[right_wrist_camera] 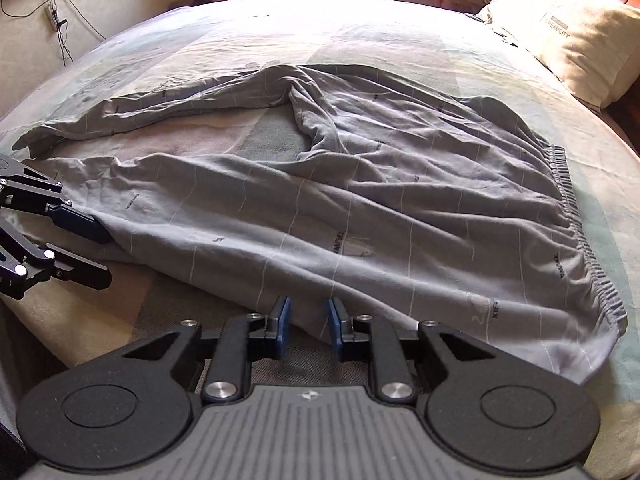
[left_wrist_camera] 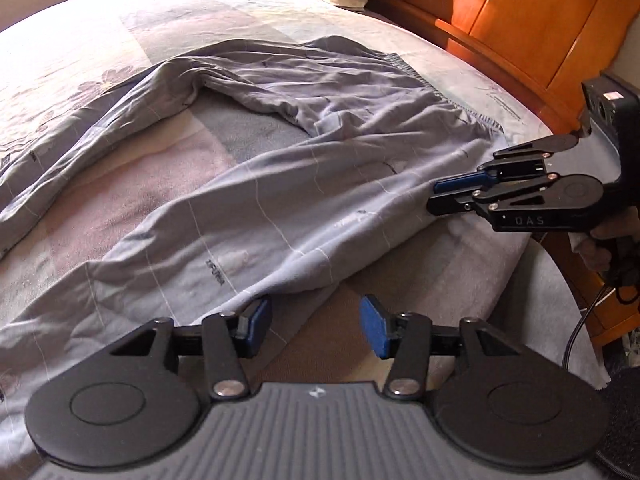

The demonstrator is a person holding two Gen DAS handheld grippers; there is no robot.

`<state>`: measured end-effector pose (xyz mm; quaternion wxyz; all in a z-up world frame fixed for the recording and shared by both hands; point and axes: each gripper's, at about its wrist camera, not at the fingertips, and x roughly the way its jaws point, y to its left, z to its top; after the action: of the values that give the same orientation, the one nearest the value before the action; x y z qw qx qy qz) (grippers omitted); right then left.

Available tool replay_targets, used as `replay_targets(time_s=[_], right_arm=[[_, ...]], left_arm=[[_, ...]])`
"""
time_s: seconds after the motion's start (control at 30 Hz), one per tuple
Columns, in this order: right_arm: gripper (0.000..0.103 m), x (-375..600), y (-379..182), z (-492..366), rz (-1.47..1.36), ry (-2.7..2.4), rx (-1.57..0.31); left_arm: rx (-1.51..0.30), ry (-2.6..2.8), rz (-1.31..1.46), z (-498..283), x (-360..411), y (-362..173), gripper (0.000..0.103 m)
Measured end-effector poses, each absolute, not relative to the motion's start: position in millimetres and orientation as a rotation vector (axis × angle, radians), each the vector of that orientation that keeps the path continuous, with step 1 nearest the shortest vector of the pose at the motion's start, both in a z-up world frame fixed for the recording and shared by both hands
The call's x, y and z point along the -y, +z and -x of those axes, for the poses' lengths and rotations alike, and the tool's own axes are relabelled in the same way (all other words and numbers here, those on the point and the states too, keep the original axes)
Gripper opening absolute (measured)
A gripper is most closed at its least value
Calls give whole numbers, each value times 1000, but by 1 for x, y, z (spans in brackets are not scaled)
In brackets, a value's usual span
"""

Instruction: Fold clothes

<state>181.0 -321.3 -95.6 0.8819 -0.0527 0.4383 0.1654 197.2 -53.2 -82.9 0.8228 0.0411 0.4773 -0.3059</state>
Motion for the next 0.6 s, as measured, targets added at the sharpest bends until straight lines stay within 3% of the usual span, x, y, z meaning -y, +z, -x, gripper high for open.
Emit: replay_targets(time_s=[0.33,0.6], right_arm=[[25,323,-92,-227,112,339,-867],[25,309,-82,-191,132,572,-891]], left_arm=[[-1033,-620,87,-250,43,-92,51],[-1041,-597,131,-266,41,-99,54]])
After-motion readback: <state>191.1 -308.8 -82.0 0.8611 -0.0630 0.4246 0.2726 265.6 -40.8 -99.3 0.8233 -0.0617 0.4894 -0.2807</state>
